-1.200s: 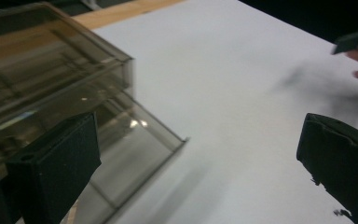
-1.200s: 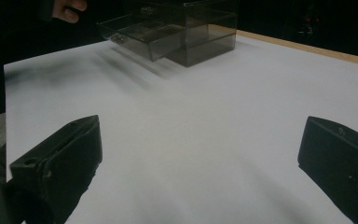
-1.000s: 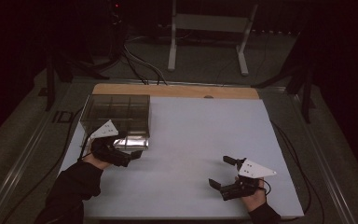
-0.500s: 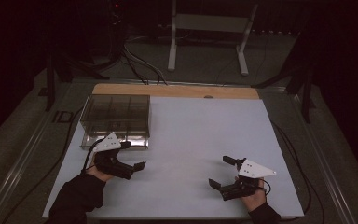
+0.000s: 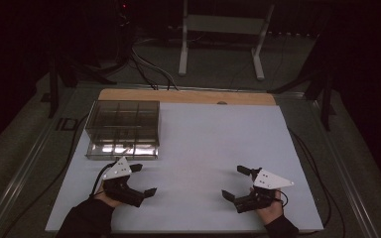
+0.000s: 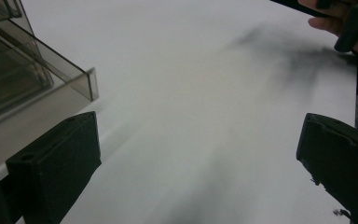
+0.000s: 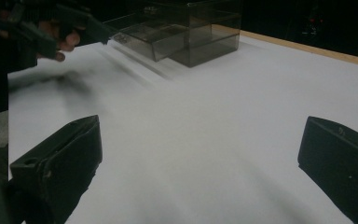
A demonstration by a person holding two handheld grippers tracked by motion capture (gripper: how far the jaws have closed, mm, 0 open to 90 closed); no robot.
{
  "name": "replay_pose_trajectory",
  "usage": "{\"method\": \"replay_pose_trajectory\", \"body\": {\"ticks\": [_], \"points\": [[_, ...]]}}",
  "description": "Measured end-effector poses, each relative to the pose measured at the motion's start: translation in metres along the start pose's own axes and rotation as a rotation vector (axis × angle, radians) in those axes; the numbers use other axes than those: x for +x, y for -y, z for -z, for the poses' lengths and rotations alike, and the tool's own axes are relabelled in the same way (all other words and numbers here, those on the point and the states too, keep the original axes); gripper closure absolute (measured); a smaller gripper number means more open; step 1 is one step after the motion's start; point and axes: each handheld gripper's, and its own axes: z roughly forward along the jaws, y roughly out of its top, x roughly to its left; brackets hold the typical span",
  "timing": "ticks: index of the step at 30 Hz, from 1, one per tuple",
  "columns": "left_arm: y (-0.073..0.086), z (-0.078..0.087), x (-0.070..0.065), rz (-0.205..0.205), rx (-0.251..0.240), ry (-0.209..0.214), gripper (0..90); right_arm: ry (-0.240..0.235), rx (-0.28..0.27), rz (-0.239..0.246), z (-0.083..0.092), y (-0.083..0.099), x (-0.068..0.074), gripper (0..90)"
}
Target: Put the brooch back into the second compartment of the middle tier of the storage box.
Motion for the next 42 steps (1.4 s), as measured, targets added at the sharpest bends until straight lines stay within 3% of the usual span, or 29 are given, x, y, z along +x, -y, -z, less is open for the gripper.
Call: {"method": "replay_pose_trajectory", "body": {"ticks": [6, 17, 23, 25, 27, 42], "points": [[0.016, 0.005, 0.0, 0.02, 0.016, -0.016, 0.3, -0.002, 0.001, 0.001, 0.0, 0.0, 0.0, 0.0], [0.035, 0.023, 0.006, 0.066, -0.002, -0.065, 0.3, -0.006, 0.005, -0.001, 0.0, 0.0, 0.0, 0.0], [0.041, 0.032, 0.009, 0.085, -0.024, -0.089, 0.3, -0.005, 0.002, -0.002, 0.0, 0.0, -0.001, 0.0], [0.043, 0.034, 0.009, 0.09, -0.069, -0.093, 0.3, -0.007, 0.007, -0.001, 0.0, 0.001, -0.001, 0.0], [0.043, 0.033, 0.01, 0.097, -0.08, -0.092, 0.3, -0.008, 0.007, -0.002, 0.0, 0.001, -0.001, 0.0], [0.04, 0.034, 0.01, 0.096, -0.087, -0.108, 0.3, -0.009, 0.012, -0.006, -0.002, 0.001, -0.002, 0.0]]}}
